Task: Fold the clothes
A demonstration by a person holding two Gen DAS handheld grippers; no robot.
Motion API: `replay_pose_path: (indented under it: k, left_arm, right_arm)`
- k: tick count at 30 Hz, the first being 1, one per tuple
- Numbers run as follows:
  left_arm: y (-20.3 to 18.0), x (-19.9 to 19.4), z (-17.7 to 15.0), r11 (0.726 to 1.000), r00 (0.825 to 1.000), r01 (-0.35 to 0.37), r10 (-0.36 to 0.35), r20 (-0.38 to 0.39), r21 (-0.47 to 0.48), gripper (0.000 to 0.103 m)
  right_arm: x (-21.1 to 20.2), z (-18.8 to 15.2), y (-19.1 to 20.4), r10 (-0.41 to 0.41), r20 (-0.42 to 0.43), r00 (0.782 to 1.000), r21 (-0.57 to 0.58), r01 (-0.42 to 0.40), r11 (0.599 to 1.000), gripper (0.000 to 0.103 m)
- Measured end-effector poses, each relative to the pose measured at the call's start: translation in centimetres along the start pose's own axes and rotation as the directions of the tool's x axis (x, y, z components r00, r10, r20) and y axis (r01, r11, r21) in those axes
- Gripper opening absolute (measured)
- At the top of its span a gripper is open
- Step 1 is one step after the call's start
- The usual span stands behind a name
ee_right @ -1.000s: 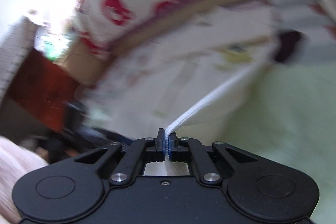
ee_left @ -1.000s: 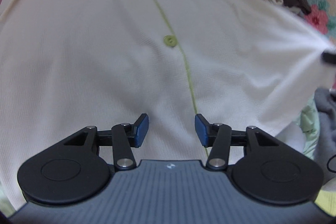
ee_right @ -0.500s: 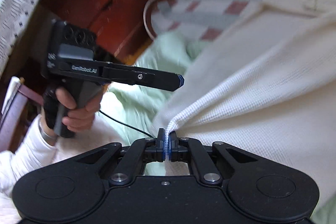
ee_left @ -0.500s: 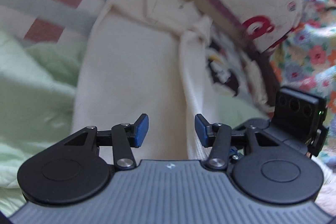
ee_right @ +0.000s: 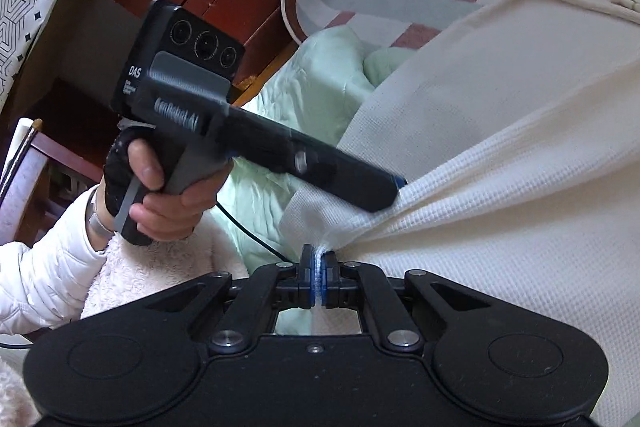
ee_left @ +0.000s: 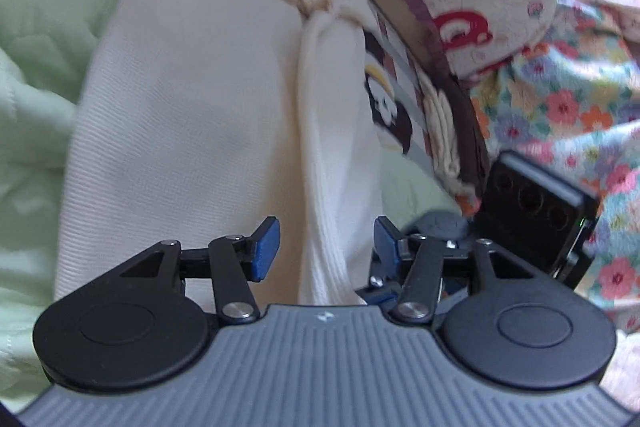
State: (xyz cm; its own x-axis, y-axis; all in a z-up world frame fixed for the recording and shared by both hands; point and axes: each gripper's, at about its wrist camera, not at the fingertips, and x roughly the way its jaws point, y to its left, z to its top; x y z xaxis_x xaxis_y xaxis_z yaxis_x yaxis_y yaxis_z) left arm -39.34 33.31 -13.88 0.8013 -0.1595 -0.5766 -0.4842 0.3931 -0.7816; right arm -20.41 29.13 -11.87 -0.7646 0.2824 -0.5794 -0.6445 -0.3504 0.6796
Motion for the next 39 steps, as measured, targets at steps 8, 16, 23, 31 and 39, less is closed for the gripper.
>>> replay_pose_path:
  k: [8,16,23,31,39]
  left_arm:
    - [1.7,1.9,-0.3,0.993,0.994,-0.107,0.106,-0.022,-0.052,0.004]
    - [-1.1,1.6,-0.6,0.972,0.979,-0.206,0.206,0.013,0.117,0.004]
    - [-0.6,1.3,-0.6,0.97,0.979,-0.205,0.206,0.01,0.132,0.004]
    - [-1.1,1.4,-0.9,0.96,0.974,-0.226,0.226,0.018,0.167,0.004]
    - [-0.2,2.3,-0.9,0.956,0.966,-0.246,0.254,-0.035,0.162,0.006]
  right_arm:
    - [-1.2,2.5,-0.2,-0.086,-0.1,0.991,-0.007,0.086,0.996,0.01]
    - [-13.2,10.3,-7.7,-0.419,0.027,0.908,0.314,0.39,0.866,0.045]
    - [-16.7,11.4,-18.8,-0.618,0.114,0.778,0.679,0.392,0.62,0.045]
    - [-17.4,9.4,-24.6,-0.672,0.279,0.686,0.823,0.19,0.535,0.052]
    - [-16.7,10.3,-25.6,-0.723,0.352,0.594,0.807,0.199,0.557,0.024]
